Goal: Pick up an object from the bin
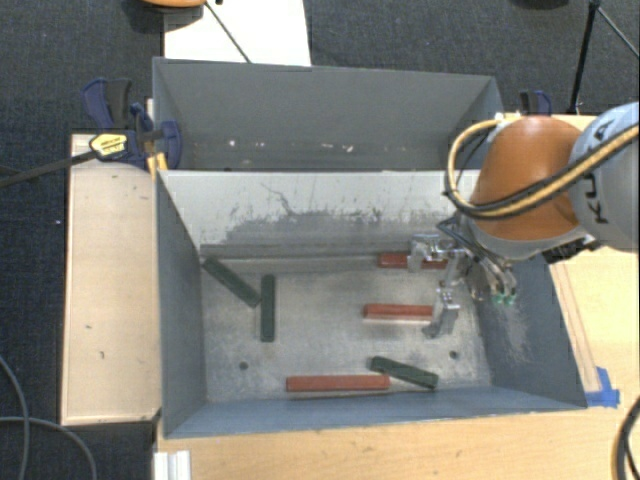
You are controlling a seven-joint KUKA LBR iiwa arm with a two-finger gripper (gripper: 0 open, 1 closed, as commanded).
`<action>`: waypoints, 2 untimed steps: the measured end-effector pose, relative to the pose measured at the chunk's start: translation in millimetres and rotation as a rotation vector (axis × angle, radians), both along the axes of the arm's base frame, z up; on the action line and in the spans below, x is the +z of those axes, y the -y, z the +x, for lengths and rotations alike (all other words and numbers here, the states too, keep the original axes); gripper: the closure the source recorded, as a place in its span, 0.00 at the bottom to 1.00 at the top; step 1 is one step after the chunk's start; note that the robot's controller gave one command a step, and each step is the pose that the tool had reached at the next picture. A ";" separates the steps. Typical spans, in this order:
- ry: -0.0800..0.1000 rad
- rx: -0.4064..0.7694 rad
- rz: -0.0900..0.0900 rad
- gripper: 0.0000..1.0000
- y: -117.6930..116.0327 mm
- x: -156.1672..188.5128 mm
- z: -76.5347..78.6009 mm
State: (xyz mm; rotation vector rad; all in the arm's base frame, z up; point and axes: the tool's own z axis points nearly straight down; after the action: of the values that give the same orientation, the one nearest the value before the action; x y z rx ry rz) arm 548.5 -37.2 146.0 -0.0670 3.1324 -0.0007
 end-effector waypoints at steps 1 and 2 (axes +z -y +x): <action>-0.008 -0.068 0.001 0.00 14.7 -78.5 14.8; -0.003 0.027 0.000 0.00 25.4 -75.1 26.3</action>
Offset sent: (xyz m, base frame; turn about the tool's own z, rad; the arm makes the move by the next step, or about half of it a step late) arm 0.0248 -0.0248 -0.0760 -0.0275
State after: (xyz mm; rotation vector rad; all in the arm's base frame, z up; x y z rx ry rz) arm 574.8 -62.6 70.8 -0.1096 3.1345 -0.0008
